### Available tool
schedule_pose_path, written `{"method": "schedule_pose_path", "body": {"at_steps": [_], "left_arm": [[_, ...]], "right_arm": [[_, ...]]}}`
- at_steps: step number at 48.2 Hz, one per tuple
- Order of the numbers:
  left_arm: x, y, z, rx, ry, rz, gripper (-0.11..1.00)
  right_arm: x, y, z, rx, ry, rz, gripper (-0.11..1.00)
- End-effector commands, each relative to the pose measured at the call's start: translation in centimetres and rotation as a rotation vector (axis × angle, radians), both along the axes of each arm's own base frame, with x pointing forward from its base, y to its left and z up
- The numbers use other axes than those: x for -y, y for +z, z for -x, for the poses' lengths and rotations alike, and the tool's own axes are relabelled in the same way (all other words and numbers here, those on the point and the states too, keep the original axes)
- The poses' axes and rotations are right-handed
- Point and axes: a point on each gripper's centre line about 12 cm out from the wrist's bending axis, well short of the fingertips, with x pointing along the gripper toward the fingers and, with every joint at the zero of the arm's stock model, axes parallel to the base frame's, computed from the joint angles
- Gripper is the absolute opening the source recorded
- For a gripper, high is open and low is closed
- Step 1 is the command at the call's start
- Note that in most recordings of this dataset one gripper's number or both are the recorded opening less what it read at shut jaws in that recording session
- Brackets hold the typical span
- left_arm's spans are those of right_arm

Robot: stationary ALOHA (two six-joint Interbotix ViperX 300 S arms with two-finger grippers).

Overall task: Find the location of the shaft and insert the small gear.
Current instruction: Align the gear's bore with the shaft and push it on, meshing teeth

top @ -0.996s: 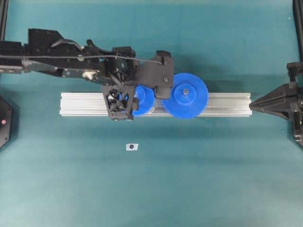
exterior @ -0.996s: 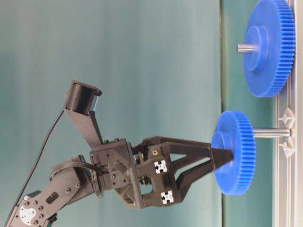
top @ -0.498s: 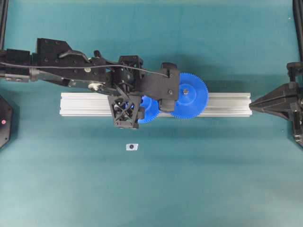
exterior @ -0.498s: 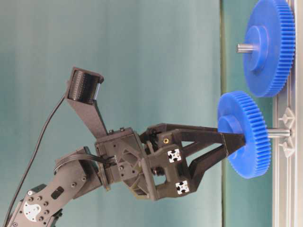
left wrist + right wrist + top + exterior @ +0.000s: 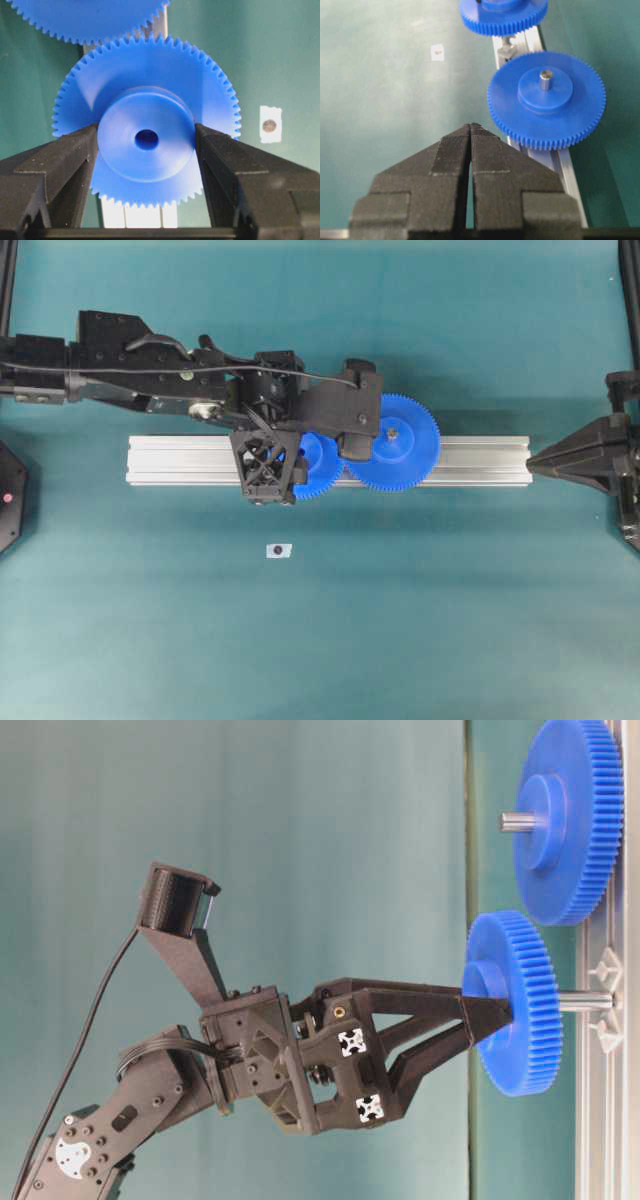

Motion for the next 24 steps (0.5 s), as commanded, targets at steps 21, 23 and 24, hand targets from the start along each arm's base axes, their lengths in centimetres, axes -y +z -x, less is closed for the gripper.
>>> {"method": "schedule_pose_path", "body": {"at_steps": [21,23,24], "left_arm": [[-0.34,0.95,-0.43,0.009,0.006,-0.004,0.64],[-0.41,0.92,-0.44,0.006,0.007,-0.004,0.64],[-0.35,0.92,-0.45,0.006,0.006,-0.004,0.64]], "right_arm": [[0.03,0.57,-0.25,0.018,-0.005,-0.008,0.02],[0.03,0.58,-0.22,0.018,-0.005,-0.008,0.02],[0.03,0.51,-0.23,0.017,-0.005,-0.008,0.02]]}}
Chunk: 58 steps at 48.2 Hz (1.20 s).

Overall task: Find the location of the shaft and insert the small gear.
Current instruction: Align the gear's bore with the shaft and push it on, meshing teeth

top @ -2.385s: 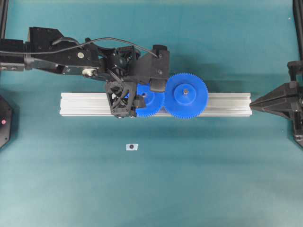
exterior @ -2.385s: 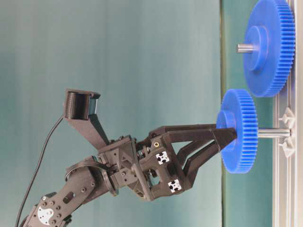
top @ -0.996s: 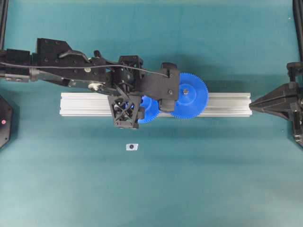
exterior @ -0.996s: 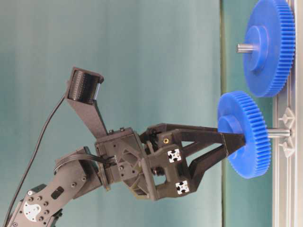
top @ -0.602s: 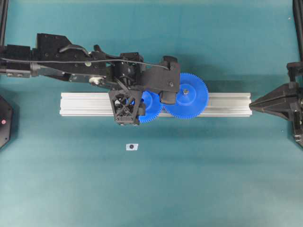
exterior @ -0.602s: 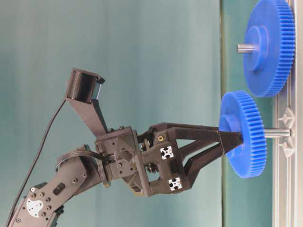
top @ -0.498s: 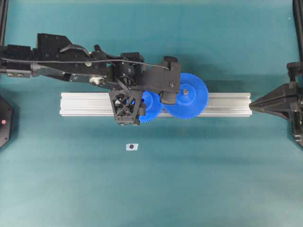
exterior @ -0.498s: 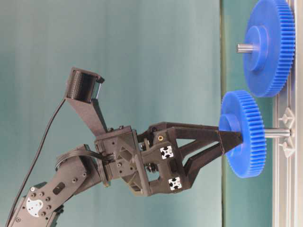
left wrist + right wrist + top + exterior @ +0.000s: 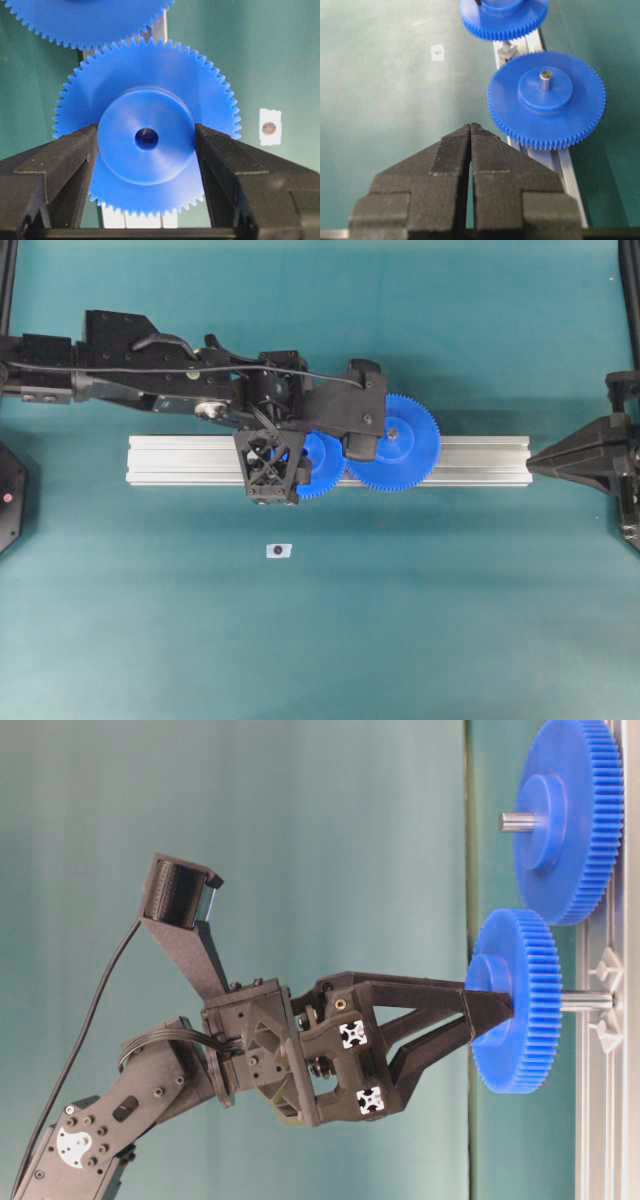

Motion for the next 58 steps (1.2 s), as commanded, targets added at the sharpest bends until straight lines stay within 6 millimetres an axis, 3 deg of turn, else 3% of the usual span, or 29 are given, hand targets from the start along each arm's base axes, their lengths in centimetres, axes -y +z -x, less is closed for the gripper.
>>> {"method": "schedule_pose_path", "body": {"at_steps": [1,27,36,58], "left_arm": [[-0.4,1.3,-0.3,0.032,0.007,-0.006,0.64],[-0.4,1.4,-0.7,0.05,0.006,-0.008,0.65],[-0.4,1.6,-0.7,0.052,0.005,-0.008,0.85],[-0.1,3.4,-0.7,0.096,-0.004,-0.015,0.84]], "right_arm": [[0.0,0.5,-0.2,0.017,-0.006,-0.01,0.02],[0.0,0.6,-0.3,0.02,-0.008,-0.014,0.02],[0.0,0.5,-0.2,0.016,-0.024,-0.052,0.02],[0.0,0.7,-0.3,0.023,-0.022,-0.046,0.02]]}}
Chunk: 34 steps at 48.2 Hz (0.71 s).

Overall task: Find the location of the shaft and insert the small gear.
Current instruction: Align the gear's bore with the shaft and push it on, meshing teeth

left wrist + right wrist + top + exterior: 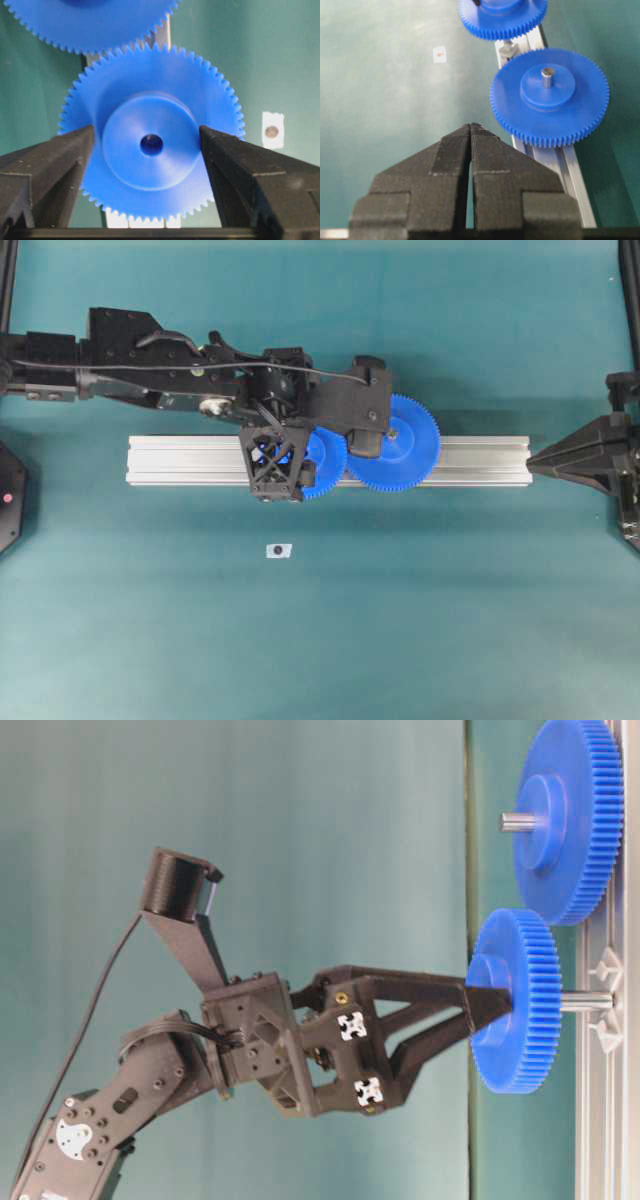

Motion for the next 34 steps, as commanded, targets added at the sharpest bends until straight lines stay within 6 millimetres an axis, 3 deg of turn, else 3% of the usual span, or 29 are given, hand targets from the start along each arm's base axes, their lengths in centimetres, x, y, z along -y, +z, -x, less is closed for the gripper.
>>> {"method": "schedule_pose_path", "body": {"at_steps": [1,9,20,26,34], "left_arm": [[0.0,2.9,-0.1,0.076,-0.003,-0.011,0.84],[0.1,3.9,-0.1,0.099,-0.003,-0.012,0.84],[0.3,9.0,0.7,0.227,-0.033,-0.048,0.79],[0.5,9.0,1.5,0.232,-0.067,-0.075,0.58],[0.7,7.3,2.0,0.203,-0.077,-0.075,0.15]], "right_arm": [[0.0,0.7,-0.3,0.02,-0.004,-0.005,0.02],[0.0,0.7,-0.3,0.02,-0.004,-0.005,0.02],[0.0,0.6,-0.2,0.021,-0.004,-0.004,0.02],[0.0,0.7,-0.1,0.026,-0.004,-0.004,0.02],[0.0,0.9,0.0,0.037,-0.004,-0.005,0.02]]}}
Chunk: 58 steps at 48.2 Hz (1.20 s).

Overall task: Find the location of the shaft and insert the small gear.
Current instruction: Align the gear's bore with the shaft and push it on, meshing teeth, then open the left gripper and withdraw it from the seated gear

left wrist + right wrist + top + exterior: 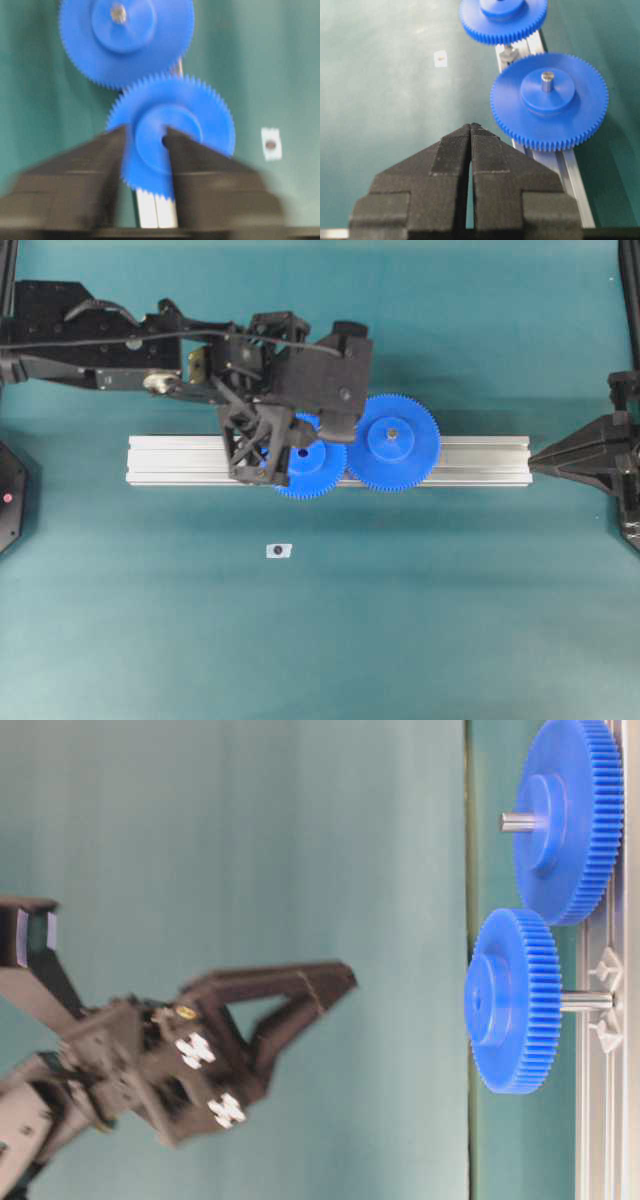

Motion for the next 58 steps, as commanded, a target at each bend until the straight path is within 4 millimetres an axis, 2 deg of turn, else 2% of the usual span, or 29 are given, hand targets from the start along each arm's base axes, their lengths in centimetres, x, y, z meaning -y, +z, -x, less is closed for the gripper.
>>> {"method": "schedule_pose_path", "body": {"at_steps": [1,4,6,13,25,28,35,45,53,58], "left_arm": [[0.3,1.0,0.2,0.039,-0.008,-0.008,0.11],[0.2,0.5,0.3,0.044,-0.008,-0.009,0.01],[0.2,0.2,0.2,0.048,-0.011,-0.012,-0.01],[0.0,-1.0,0.0,0.062,-0.006,-0.012,-0.01],[0.1,-5.2,0.0,-0.019,0.009,0.012,-0.01],[0.3,-5.7,-0.2,-0.028,0.014,0.022,-0.01],[0.4,-4.5,-0.8,0.001,0.014,0.024,-0.01],[0.3,-1.3,-0.8,0.052,0.016,0.019,-0.01],[1.1,2.8,0.7,0.125,0.005,0.018,-0.01],[1.6,4.5,2.1,0.164,-0.001,0.022,-0.01]], "right_arm": [[0.0,0.5,-0.2,0.017,-0.004,-0.005,0.02],[0.0,0.6,-0.2,0.018,-0.004,-0.004,0.02],[0.0,0.7,-0.2,0.021,-0.003,-0.001,0.02],[0.1,0.7,-0.2,0.024,-0.004,0.005,0.02],[0.1,0.8,-0.3,0.026,-0.004,0.004,0.02],[0.1,0.8,-0.3,0.028,-0.004,0.005,0.02],[0.1,0.8,-0.3,0.026,-0.004,0.005,0.02],[0.1,0.8,-0.3,0.026,-0.004,0.005,0.02],[0.1,0.8,-0.3,0.028,-0.004,0.004,0.02],[0.1,0.8,-0.3,0.029,-0.004,0.005,0.02]]}}
